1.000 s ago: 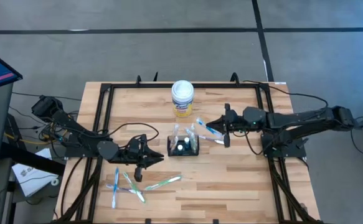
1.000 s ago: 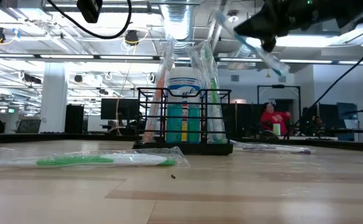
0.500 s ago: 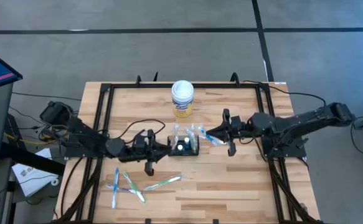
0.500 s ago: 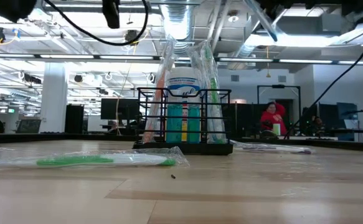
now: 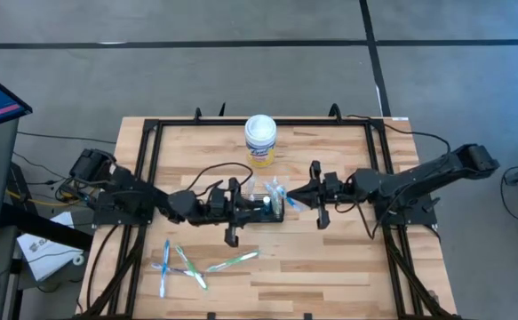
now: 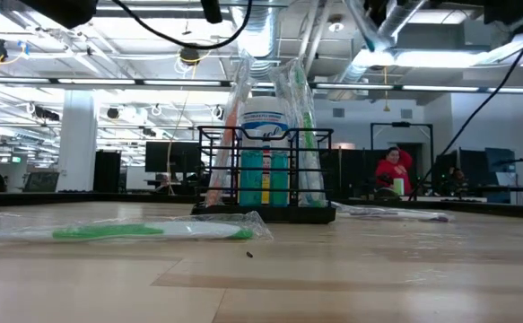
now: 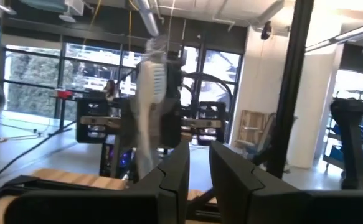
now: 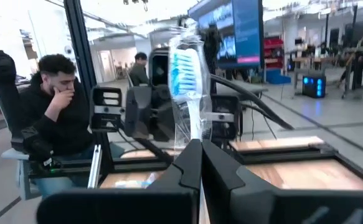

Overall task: Pick & Place toothbrushing station
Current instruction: Put the top blue toothbrush into the mesh organizer

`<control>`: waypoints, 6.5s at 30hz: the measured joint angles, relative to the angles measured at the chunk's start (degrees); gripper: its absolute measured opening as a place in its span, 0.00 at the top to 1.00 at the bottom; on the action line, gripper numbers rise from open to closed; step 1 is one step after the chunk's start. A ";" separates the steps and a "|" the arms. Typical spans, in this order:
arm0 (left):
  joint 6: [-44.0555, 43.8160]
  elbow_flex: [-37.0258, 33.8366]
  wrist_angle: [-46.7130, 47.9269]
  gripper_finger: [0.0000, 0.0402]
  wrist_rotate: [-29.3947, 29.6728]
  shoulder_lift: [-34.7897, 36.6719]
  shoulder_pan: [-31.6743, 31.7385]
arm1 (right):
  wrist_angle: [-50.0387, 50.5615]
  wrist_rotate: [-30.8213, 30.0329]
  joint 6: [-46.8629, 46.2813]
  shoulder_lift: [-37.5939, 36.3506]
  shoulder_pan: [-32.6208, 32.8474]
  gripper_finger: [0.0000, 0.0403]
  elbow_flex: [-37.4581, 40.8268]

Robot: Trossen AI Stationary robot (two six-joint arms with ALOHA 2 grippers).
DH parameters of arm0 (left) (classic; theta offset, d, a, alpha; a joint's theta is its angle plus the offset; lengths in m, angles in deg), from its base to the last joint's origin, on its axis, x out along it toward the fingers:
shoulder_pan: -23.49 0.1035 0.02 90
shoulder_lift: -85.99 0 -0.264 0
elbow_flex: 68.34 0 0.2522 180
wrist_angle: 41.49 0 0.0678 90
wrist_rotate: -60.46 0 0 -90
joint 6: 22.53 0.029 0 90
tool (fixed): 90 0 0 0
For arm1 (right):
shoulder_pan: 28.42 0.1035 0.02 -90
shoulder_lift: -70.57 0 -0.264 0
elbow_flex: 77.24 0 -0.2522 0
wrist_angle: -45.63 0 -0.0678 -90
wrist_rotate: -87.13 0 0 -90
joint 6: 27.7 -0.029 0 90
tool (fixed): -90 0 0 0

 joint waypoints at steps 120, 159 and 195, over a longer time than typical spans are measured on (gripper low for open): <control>-17.87 -13.21 36.53 0.96 13.53 20.92 6.08 | 10.85 0.05 5.43 12.22 5.95 1.00 -12.63; -23.08 -14.85 27.21 0.92 9.34 5.22 8.49 | 12.21 0.07 5.59 12.27 5.88 1.00 -12.63; -19.86 -14.83 30.54 0.62 7.86 11.02 7.77 | 14.00 0.06 5.57 12.28 5.88 1.00 -12.63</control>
